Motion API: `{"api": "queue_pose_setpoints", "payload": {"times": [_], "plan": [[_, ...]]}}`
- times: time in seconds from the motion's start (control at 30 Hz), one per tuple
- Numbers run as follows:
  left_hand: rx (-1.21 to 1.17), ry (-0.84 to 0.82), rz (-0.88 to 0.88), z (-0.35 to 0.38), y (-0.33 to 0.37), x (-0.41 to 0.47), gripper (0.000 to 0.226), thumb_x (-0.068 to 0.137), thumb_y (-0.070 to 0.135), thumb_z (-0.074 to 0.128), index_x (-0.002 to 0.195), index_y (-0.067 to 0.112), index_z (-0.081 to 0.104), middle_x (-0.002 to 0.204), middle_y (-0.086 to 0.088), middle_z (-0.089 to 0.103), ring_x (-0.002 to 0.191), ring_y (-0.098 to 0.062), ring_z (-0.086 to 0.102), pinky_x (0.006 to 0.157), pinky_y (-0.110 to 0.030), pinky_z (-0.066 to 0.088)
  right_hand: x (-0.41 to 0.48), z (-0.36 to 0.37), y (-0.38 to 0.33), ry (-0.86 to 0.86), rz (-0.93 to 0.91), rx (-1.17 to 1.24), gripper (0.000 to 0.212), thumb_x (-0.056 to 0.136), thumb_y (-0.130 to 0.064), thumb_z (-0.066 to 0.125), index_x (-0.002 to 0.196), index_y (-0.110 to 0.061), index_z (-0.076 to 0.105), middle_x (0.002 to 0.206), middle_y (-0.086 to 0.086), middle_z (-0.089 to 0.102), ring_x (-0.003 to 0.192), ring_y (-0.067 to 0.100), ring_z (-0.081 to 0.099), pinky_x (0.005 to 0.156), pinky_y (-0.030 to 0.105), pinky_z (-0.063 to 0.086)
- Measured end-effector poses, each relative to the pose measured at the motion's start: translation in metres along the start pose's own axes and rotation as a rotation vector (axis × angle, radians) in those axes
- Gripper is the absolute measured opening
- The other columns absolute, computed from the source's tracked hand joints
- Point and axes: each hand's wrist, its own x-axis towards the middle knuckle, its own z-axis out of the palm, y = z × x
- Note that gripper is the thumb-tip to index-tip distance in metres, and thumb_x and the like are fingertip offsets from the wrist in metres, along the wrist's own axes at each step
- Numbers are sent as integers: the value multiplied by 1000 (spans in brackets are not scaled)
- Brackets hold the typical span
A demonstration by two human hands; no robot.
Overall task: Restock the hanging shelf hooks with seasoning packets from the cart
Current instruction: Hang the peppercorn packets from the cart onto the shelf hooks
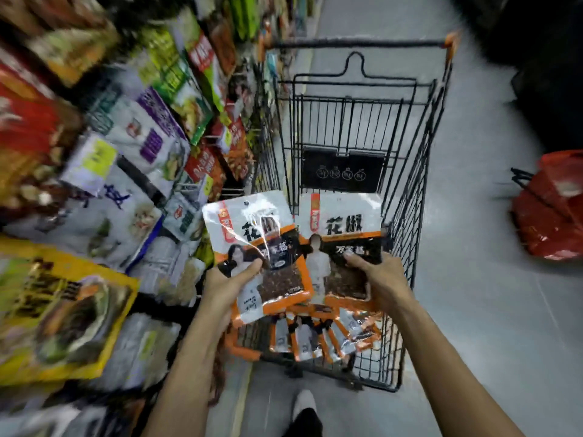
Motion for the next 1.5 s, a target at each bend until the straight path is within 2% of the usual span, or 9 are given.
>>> {"api": "queue_pose_setpoints", "payload": {"times": [0.13,0.3,0.43,0.73,0.87,0.97,1.27,1.33,1.5], "plan": [[-30,132,117,-38,27,-73,27,72,16,80,77,13,54,55,18,65,53,5,63,49,-12,49,-45,3,-35,-223,-126,-101,17,76,-18,78,82,-6,68,92,19,73,87,32,71,81,48,57],[-36,345,207,-97,53,-194,85,70,32,81,126,-19,43,123,-25,59,113,-31,59,94,-42,50,-109,21,-64,-482,-263,-115,11,76,-14,76,81,-9,68,81,10,72,71,19,70,69,33,58],[-52,465,343,-136,66,-299,59,67,34,78,120,29,54,107,35,53,93,11,53,93,-32,41,-167,53,-77,-680,-363,-141,12,78,-16,75,74,-7,68,68,3,71,62,15,64,56,21,50],[-129,908,418,-228,36,-529,92,49,52,86,128,22,51,131,-3,57,118,-30,56,95,-54,46,-349,138,-72,-1156,-584,-238,43,80,-27,74,96,12,64,98,27,69,93,33,67,89,54,51],[-137,1100,388,-265,2,-624,49,66,32,80,105,12,57,92,-10,66,102,-47,57,89,-68,42,-440,169,-44,-1282,-634,-237,11,78,-19,75,77,-9,71,84,8,75,83,25,69,73,31,54],[-143,1200,385,-287,-22,-690,95,65,32,78,141,-5,35,135,-44,27,121,-59,32,96,-71,32,-513,182,-15,-1408,-572,-229,27,71,-34,76,86,-12,72,93,8,75,88,21,70,78,34,53],[-101,1256,378,-378,-107,-863,54,66,34,78,89,-8,51,84,9,68,110,-29,54,100,-64,39,-704,205,87,-1601,-483,-246,52,63,-42,77,93,-1,68,90,10,74,86,18,70,74,33,49],[-120,1278,380,-399,-123,-889,65,65,36,79,118,5,55,127,-8,62,123,-25,51,106,-55,40,-736,213,105,-1622,-470,-240,56,64,-39,79,105,-3,67,110,11,71,98,17,68,84,36,53],[-90,1350,381,-439,-150,-939,42,64,33,77,102,18,66,97,14,71,98,-13,66,90,-37,52,-806,233,134,-1678,-515,-231,10,81,-22,75,85,-23,66,85,-12,73,86,-5,66,67,13,53]]}}
